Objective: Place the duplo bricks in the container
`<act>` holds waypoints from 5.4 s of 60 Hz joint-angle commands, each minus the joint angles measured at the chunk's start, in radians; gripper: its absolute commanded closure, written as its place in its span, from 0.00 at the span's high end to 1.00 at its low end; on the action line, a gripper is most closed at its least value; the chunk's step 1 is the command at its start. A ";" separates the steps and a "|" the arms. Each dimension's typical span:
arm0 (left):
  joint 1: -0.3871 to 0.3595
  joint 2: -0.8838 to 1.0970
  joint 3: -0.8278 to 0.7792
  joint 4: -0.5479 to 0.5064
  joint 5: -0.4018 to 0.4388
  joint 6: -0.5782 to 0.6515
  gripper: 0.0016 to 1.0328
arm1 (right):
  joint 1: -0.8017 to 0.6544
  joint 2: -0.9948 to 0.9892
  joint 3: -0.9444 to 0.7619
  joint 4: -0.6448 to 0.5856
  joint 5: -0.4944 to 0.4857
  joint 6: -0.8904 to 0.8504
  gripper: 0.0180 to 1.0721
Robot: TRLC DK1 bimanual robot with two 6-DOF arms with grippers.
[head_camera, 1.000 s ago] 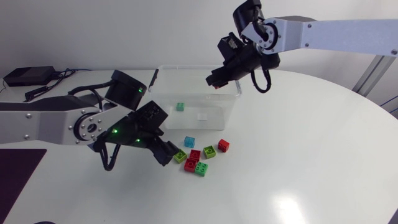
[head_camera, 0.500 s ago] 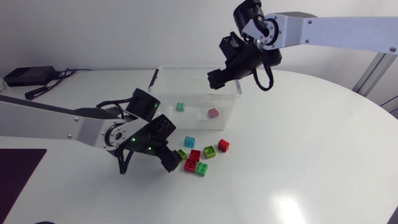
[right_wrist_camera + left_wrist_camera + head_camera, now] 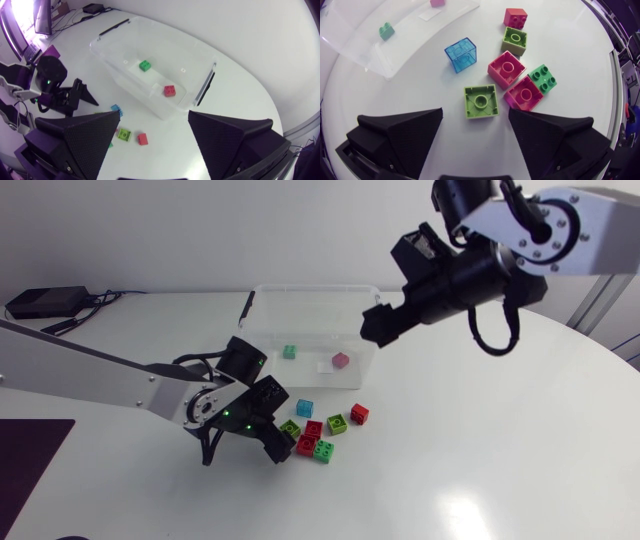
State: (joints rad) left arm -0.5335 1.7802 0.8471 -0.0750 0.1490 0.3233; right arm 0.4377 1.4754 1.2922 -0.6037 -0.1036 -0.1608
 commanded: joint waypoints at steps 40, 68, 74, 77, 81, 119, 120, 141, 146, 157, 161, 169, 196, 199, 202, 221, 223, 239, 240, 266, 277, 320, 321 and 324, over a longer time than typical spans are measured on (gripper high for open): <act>-0.008 0.148 0.079 0.069 -0.005 0.030 0.31 | 0.047 0.002 -0.445 0.263 -0.024 -0.028 0.94; -0.006 -0.196 -0.006 -0.029 -0.005 0.022 0.28 | 0.036 0.201 -0.401 0.367 -0.033 -0.055 0.94; -0.006 -0.309 -0.014 -0.068 -0.016 0.020 0.28 | 0.035 0.235 -0.390 0.383 -0.033 -0.063 0.93; -0.006 -0.350 -0.011 -0.083 -0.017 0.019 0.28 | 0.033 0.250 -0.386 0.392 -0.031 -0.066 0.91; -0.006 -0.400 -0.006 -0.094 -0.029 0.019 0.28 | 0.032 0.270 -0.375 0.395 -0.031 -0.071 0.90; 0.078 -0.443 0.170 0.001 -0.040 -0.049 0.28 | 0.010 0.391 -0.318 0.473 -0.030 -0.089 0.34; 0.079 -0.441 0.175 0.003 -0.040 -0.050 0.28 | 0.010 0.391 -0.318 0.475 -0.030 -0.089 0.34; 0.135 -0.278 0.234 0.142 -0.052 -0.099 0.30 | 0.022 0.227 -0.441 0.470 0.010 -0.092 0.28; 0.142 -0.225 0.256 0.175 -0.052 -0.107 0.30 | 0.027 0.149 -0.470 0.436 0.012 -0.091 0.28; 0.142 -0.085 0.349 0.202 -0.072 -0.112 0.30 | 0.055 -0.007 -0.498 0.358 0.028 -0.080 0.28; 0.141 -0.044 0.392 0.195 -0.077 -0.113 0.30 | 0.065 -0.050 -0.492 0.326 0.030 -0.069 0.28; 0.139 0.030 0.472 0.138 -0.078 -0.113 0.36 | 0.073 -0.115 -0.461 0.266 0.038 -0.052 0.28; 0.145 -0.054 0.497 -0.058 -0.078 -0.110 0.95 | 0.052 -0.136 -0.154 0.096 0.045 -0.037 0.28; 0.138 -0.091 0.478 -0.089 -0.077 -0.110 0.95 | 0.049 -0.107 -0.111 0.094 0.045 -0.034 0.28; 0.125 -0.117 0.460 -0.126 -0.077 -0.110 0.94 | 0.049 -0.081 -0.076 0.094 0.045 -0.032 0.28; 0.066 -0.249 0.242 -0.195 -0.071 -0.107 0.93 | 0.030 0.082 0.090 0.117 0.044 -0.016 0.29; 0.059 -0.258 0.222 -0.195 -0.071 -0.107 0.93 | 0.026 0.102 0.110 0.119 0.044 -0.013 0.29; 0.017 -0.292 0.099 -0.190 -0.057 -0.075 0.91 | 0.003 0.237 0.205 0.137 0.042 -0.006 0.30; 0.015 -0.292 0.095 -0.189 -0.057 -0.075 0.91 | 0.003 0.244 0.210 0.140 0.042 -0.006 0.30; -0.063 -0.231 0.061 -0.183 -0.045 -0.082 0.91 | -0.037 0.385 0.303 0.140 0.050 -0.005 0.70; -0.072 -0.166 0.079 -0.184 -0.032 -0.084 0.91 | -0.042 0.373 0.306 0.130 0.054 -0.006 0.93; -0.143 0.033 0.155 -0.172 -0.071 -0.119 0.91 | -0.016 -0.244 -0.295 0.154 0.038 -0.046 0.94; -0.143 0.035 0.156 -0.169 -0.074 -0.119 0.91 | -0.016 -0.256 -0.314 0.157 0.035 -0.046 0.94; -0.143 0.041 0.156 -0.163 -0.091 -0.122 0.90 | -0.016 -0.283 -0.352 0.165 0.031 -0.046 0.94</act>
State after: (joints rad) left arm -0.6693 1.7889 0.9771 -0.2485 0.0719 0.2264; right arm 0.4133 1.2362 1.0130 -0.4580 -0.0631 -0.1879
